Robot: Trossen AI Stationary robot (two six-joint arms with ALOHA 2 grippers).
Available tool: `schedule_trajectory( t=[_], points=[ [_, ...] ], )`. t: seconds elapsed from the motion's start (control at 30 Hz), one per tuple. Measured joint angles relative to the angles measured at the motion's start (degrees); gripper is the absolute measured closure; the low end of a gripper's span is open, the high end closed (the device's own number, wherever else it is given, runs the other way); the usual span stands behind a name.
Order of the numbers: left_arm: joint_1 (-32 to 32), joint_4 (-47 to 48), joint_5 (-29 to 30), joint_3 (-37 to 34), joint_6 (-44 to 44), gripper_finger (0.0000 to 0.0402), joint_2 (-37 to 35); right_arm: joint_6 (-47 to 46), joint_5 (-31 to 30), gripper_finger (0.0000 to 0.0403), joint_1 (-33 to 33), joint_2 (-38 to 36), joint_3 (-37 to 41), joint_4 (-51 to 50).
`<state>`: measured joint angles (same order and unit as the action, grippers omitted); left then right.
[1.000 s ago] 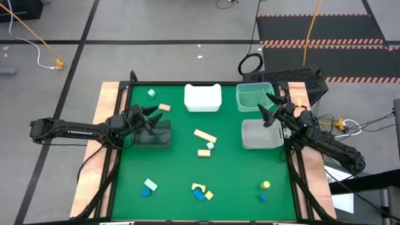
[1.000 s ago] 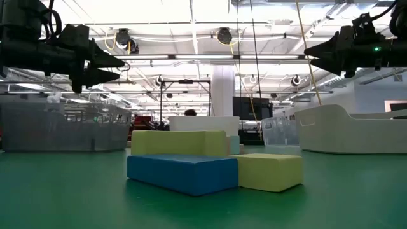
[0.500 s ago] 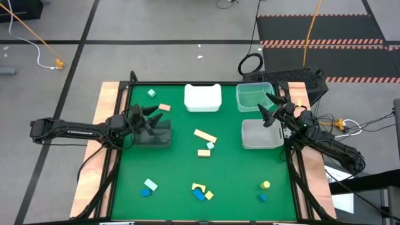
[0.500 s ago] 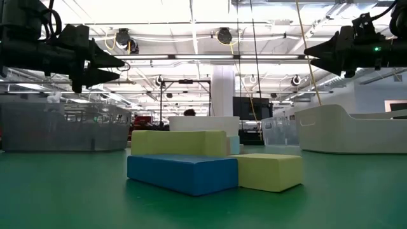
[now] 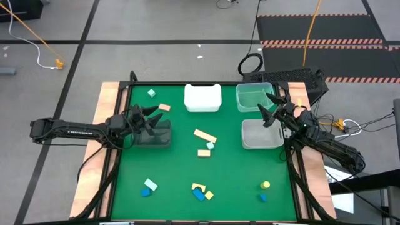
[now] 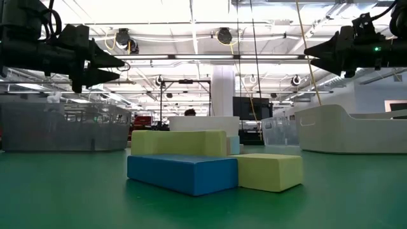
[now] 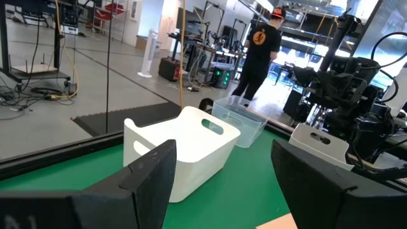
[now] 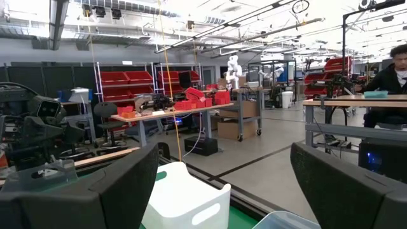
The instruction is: Sort & place blocks by color
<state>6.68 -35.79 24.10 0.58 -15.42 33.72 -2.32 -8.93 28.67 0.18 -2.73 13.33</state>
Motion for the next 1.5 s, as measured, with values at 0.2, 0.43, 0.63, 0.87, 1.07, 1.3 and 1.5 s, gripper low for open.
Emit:
schedule_trajectory(
  t=[0.2, 0.43, 0.63, 0.87, 1.07, 1.3, 1.5],
  points=[
    [0.0, 0.0, 0.0, 0.0, 0.0, 0.0144, 0.0, 0.0, 0.0, 0.0054, 0.0, 0.0, 0.0, 0.0],
    [0.0, 0.0, 0.0, 0.0, 0.0, 0.0144, 0.0, 0.0, 0.0, 0.0054, 0.0, 0.0, 0.0, 0.0],
    [0.0, 0.0, 0.0, 0.0, 0.0, 0.0144, 0.0, 0.0, 0.0, 0.0054, 0.0, 0.0, 0.0, 0.0],
    [0.0, 0.0, 0.0, 0.0, 0.0, 0.0144, 0.0, 0.0, 0.0, 0.0054, 0.0, 0.0, 0.0, 0.1],
    [0.0, 0.0, 0.0, 0.0, 0.0, 0.0144, 0.0, -15.8, 0.2, 0.0054, 0.0, 0.0, 0.0, 2.0],
    [0.0, 0.0, 0.0, 0.0, 0.0, 0.0144, 0.0, -52.4, 0.3, 0.0054, 0.0, 0.1, 0.0, 2.7],
    [0.0, 0.0, 0.0, 0.0, 0.0, 0.0144, 0.0, -59.6, 1.5, 0.0054, 0.0, 0.9, 0.0, 2.3]
  ],
)
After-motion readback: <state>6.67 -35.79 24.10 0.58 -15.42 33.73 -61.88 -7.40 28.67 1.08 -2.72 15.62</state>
